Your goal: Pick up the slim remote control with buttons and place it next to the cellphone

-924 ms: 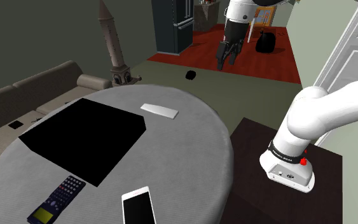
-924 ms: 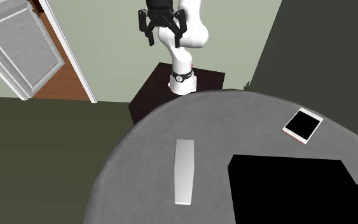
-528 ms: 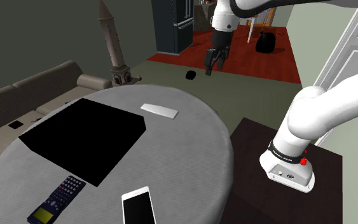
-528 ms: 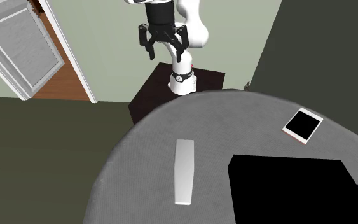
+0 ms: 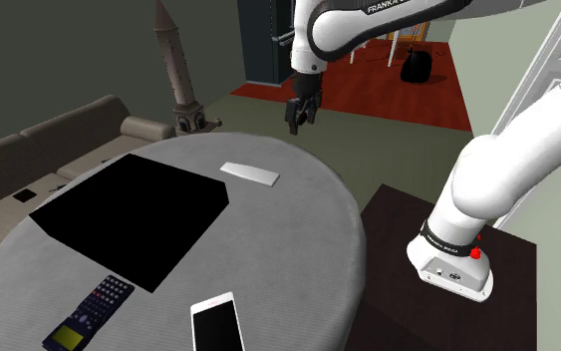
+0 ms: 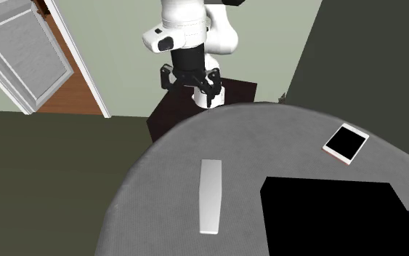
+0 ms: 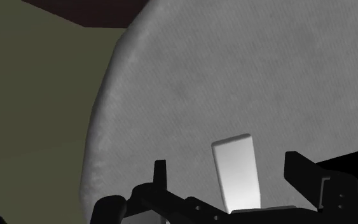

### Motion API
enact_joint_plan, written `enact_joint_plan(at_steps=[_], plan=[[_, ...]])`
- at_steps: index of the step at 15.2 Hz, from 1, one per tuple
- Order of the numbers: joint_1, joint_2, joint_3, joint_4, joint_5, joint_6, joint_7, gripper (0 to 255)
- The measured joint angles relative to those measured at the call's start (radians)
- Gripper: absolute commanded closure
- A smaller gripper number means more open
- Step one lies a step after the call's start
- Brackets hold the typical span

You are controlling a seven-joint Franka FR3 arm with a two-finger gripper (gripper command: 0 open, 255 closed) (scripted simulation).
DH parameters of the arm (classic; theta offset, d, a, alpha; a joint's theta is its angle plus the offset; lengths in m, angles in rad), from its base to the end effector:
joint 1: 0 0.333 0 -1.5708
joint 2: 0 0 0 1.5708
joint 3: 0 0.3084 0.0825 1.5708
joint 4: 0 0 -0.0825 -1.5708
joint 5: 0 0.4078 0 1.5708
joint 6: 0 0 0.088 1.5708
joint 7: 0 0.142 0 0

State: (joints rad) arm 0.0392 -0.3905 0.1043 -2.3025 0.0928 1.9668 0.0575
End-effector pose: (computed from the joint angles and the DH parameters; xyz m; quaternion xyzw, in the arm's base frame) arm 0.4607 0.0768 0.4530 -0.9991 -0.0228 -0.0244 0.0259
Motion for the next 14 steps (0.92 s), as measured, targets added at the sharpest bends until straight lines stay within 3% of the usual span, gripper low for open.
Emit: enact_joint_plan(at_steps=[8, 14], plan=[[0.025, 0.318, 0.056, 0.157, -0.057, 0.133, 0.013, 0], [0.053, 0.547, 0.08, 0.326, -0.125, 0.167, 0.03, 0]])
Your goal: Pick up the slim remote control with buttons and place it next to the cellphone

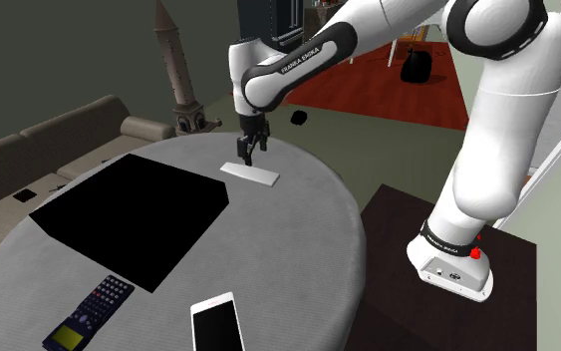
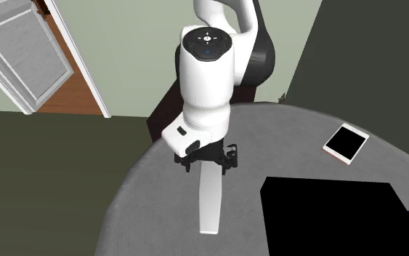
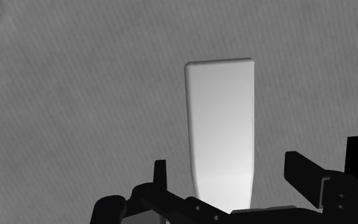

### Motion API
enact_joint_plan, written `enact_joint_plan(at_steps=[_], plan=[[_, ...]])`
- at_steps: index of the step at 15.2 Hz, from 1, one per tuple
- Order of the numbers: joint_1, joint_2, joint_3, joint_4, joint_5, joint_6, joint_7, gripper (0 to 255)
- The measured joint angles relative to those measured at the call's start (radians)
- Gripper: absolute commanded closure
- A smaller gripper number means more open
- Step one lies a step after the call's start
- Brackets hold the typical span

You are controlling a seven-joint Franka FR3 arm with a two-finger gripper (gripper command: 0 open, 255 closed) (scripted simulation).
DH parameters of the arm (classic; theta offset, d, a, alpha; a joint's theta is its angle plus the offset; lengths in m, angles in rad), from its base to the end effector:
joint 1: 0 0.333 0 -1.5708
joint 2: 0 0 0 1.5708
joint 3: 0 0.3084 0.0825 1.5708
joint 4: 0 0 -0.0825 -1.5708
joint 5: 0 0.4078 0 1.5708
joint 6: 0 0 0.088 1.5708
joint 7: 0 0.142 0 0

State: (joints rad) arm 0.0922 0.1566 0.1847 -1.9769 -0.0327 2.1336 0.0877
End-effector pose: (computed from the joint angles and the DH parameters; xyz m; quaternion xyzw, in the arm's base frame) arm 0.5845 0.1621 0.3366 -0.9948 -0.1020 -0.0014 0.0007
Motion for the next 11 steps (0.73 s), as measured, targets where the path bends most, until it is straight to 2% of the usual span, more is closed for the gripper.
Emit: enact_joint_plan(at_steps=[2, 4, 11], plan=[[0.013, 0.079, 0.004, 0.071, -0.025, -0.001, 0.006, 0], [0.021, 0.124, 0.005, 0.096, -0.038, 0.015, 0.011, 0], [0.027, 0.177, 0.001, 0.081, -0.052, 0.08, 0.021, 0]])
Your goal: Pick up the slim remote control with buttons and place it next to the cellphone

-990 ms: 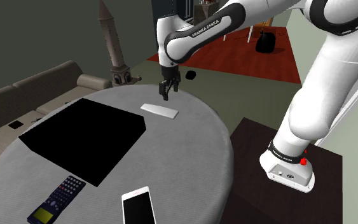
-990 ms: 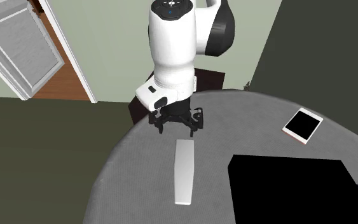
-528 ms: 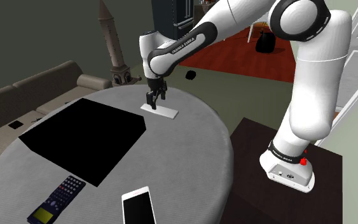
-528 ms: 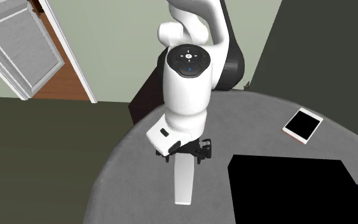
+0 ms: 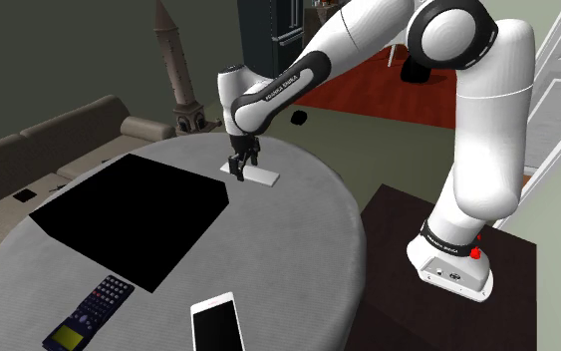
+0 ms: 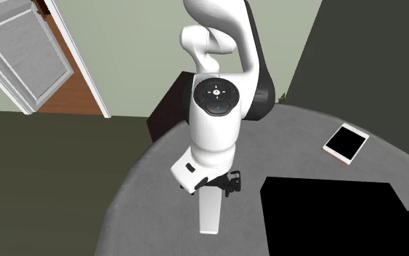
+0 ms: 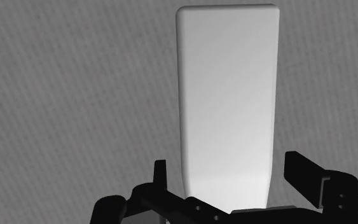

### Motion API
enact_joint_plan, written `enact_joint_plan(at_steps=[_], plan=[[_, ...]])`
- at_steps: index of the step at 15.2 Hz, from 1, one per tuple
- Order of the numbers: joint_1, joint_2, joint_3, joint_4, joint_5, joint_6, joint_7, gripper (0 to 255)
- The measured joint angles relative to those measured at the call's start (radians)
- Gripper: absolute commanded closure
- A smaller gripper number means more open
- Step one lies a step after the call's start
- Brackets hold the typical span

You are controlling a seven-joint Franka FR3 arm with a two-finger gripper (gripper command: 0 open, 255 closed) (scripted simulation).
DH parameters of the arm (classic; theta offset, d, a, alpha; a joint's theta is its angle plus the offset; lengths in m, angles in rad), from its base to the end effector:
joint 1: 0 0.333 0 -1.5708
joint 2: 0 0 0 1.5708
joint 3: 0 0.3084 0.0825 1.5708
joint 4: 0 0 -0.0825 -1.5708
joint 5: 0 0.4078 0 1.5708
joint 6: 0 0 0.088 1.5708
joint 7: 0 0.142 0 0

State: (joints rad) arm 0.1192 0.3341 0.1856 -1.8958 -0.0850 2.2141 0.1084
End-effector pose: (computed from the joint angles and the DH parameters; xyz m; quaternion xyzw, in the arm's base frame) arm 0.6111 0.1839 0.2728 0.9929 0.1187 -0.0036 0.0044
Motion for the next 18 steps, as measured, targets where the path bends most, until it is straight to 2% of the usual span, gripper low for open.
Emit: enact_joint_plan(at_steps=[6, 7, 18], plan=[[0.001, 0.002, 0.0, -0.002, -0.001, 0.005, 0.001, 0], [0.001, 0.002, 0.0, -0.002, -0.001, 0.005, 0.001, 255], [0.0, 0.0, 0.0, 0.001, 0.0, 0.0, 0.0, 255]])
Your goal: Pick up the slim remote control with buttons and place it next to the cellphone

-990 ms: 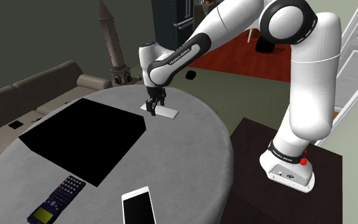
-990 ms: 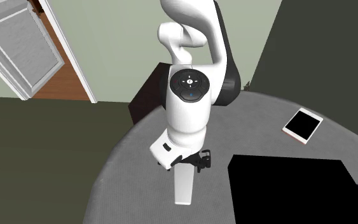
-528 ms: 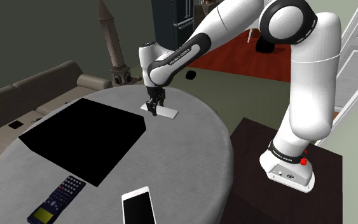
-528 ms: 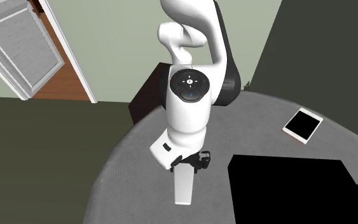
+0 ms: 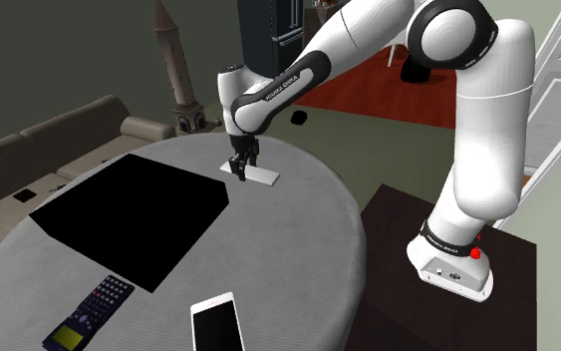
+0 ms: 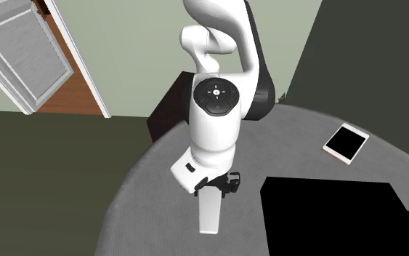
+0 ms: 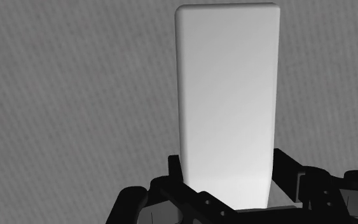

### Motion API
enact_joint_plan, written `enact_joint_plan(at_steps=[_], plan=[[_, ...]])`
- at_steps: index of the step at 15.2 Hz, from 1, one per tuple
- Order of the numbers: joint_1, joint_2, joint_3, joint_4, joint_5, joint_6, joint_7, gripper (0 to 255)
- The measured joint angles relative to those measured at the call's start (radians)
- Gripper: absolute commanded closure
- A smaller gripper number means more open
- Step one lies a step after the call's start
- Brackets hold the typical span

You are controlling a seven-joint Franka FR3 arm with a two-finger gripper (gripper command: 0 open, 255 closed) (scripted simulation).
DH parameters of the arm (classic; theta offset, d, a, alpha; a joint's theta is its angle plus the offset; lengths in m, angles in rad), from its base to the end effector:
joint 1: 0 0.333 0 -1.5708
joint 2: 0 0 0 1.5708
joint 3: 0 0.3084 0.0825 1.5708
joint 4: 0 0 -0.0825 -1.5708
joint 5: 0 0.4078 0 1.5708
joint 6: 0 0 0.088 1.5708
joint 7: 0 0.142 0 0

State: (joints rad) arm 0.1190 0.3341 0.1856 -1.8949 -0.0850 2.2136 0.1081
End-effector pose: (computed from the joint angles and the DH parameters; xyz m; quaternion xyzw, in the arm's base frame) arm 0.6114 0.1839 0.2731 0.9929 0.1187 -0.0034 0.0044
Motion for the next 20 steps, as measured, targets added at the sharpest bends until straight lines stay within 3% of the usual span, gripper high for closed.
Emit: enact_joint_plan(at_steps=[16, 20], plan=[[-0.005, -0.086, 0.008, 0.093, 0.024, -0.177, -0.016, 255], [0.028, -0.152, 0.034, 0.009, 0.033, -0.159, 0.04, 255]])
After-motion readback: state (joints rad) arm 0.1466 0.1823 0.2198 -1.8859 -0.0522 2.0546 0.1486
